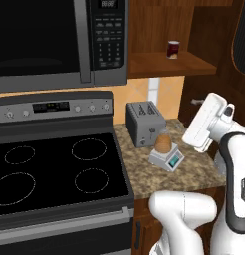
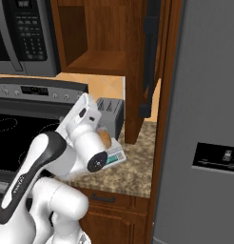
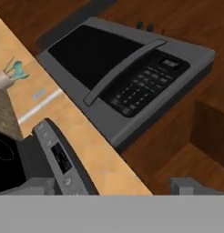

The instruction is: Pick the honey bottle and place it on the digital scale for weighing, and close the cabinet.

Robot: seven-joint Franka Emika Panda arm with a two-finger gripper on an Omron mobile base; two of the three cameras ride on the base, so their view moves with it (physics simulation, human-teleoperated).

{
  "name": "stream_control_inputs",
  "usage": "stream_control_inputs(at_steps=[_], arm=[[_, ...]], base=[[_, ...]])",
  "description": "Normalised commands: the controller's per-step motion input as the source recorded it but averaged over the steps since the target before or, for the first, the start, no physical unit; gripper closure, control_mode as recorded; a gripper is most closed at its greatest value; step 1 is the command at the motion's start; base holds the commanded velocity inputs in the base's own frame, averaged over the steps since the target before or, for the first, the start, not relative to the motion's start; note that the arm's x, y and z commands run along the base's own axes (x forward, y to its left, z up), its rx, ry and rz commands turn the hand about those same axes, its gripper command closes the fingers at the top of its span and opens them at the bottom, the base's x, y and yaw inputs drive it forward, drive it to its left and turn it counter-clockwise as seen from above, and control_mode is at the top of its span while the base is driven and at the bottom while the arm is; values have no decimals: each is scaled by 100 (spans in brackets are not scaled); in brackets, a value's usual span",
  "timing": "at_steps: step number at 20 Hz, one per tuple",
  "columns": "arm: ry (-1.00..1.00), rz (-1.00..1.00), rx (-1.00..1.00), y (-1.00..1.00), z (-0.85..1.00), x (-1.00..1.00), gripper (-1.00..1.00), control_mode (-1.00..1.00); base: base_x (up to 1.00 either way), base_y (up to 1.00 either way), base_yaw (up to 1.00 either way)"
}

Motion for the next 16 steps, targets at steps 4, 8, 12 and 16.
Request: stream_control_inputs(at_steps=[4,8,12,16], arm=[[-17,-30,-25,-3,69,-100,-100,-100],[-36,-35,-35,11,43,-100,-100,-100],[-39,-52,-28,26,18,-91,-100,-100],[-36,-56,-15,23,6,-89,-100,-100]], base=[[0,0,0],[0,0,0],[0,0,0],[0,0,0]])
